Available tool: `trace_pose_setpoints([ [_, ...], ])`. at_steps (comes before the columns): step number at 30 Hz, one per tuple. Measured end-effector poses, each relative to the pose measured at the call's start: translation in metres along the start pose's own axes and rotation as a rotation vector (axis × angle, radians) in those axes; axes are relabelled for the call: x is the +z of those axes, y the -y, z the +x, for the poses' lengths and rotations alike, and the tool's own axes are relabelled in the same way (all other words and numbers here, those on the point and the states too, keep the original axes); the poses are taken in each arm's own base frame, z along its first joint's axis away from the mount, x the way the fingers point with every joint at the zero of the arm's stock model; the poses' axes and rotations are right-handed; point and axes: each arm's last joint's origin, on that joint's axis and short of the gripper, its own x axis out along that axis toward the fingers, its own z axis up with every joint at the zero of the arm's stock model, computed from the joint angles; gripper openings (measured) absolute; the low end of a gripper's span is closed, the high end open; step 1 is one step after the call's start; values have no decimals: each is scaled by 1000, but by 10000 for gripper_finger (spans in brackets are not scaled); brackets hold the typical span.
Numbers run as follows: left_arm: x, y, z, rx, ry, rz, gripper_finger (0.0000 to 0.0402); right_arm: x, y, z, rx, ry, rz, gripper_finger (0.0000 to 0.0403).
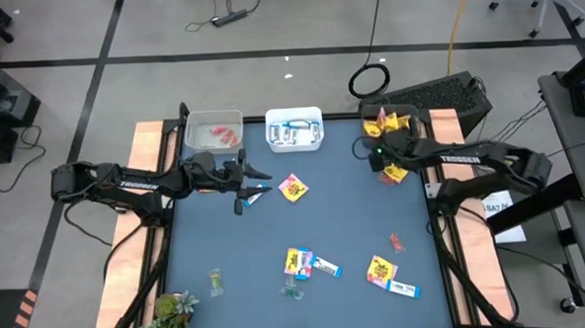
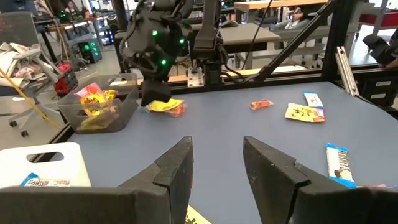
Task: Sort candy
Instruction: Put the blue gummy into the gray bin
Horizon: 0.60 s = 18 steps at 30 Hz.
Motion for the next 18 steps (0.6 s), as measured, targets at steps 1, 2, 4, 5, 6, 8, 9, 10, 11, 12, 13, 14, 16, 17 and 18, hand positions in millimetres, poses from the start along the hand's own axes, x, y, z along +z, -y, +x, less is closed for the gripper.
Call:
trace_pose_setpoints([
  [1,0,0,0,0,0,0,148,0,0,3,-15,-10,-1,194],
  [2,0,0,0,0,0,0,148,0,1,6,-27,-20,-1,194],
  [4,0,0,0,0,-2,-1,148,-1,0,13,-47,-36,-4,194],
  [5,-1,0,0,-1,-5,-2,148,-1,0,16,-56,-45,-11,194],
  [6,-1,0,0,-1,-8,-2,148,-2,-1,19,-62,-52,-18,194],
  [8,-2,0,0,-2,-16,-5,148,-3,-3,23,-70,-61,-30,193],
  [9,-2,0,0,-2,-18,-5,148,-3,-4,25,-76,-63,-33,190],
  [10,-2,0,0,-2,-18,-6,148,-3,-5,26,-79,-63,-36,184],
  [11,-2,0,0,-2,-18,-5,148,-3,-5,27,-80,-65,-37,176],
  [12,-2,0,0,-2,-18,-5,148,-3,-5,27,-79,-66,-38,166],
  [13,-2,0,0,-2,-18,-5,148,-3,-6,27,-77,-68,-41,153],
  [14,-2,0,0,-2,-17,-5,148,-3,-6,27,-75,-68,-46,139],
  [16,-2,0,0,-2,-17,-5,148,-3,-5,25,-67,-68,-56,108],
  [17,-2,0,0,-2,-17,-5,148,-3,-4,25,-65,-69,-59,91],
  [18,-2,0,0,-2,-17,-5,148,-3,-4,23,-62,-66,-61,76],
])
